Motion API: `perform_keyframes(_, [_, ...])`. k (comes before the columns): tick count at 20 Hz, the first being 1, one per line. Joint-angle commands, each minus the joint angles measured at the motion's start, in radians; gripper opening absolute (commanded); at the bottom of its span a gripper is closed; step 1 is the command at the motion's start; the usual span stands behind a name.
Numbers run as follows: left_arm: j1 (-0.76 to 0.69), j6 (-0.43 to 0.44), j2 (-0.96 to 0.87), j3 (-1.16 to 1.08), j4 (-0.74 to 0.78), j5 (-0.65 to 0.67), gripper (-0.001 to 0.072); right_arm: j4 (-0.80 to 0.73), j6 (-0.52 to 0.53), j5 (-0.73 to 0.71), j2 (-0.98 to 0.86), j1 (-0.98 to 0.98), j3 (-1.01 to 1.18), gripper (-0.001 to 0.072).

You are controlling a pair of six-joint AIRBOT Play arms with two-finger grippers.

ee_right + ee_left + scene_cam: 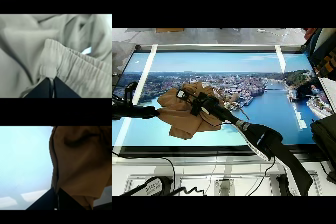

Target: Fold the clothes and pants, and hang the long-sleeved shirts on hangers.

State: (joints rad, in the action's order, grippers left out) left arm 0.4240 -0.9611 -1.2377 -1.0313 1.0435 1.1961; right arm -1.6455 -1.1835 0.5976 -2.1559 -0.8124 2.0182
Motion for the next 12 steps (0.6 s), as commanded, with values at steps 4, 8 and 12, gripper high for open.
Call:
perform_keyframes(4, [0.0,0.0,0.0,0.0,-0.006,-0.008,0.0015,-0.011,-0.102,0.032,0.151,0.111,0.009,0.0031])
perform_keyframes(8, [0.0,-0.015,0.0,0.0,-0.01,-0.031,0.0014,-0.01,-0.305,0.249,0.28,0.309,0.008,0.0031])
perform_keyframes(12, [0.0,-0.164,0.0,0.0,-0.116,-0.141,0.0013,-0.008,-0.328,0.497,0.38,0.555,0.008,0.0029])
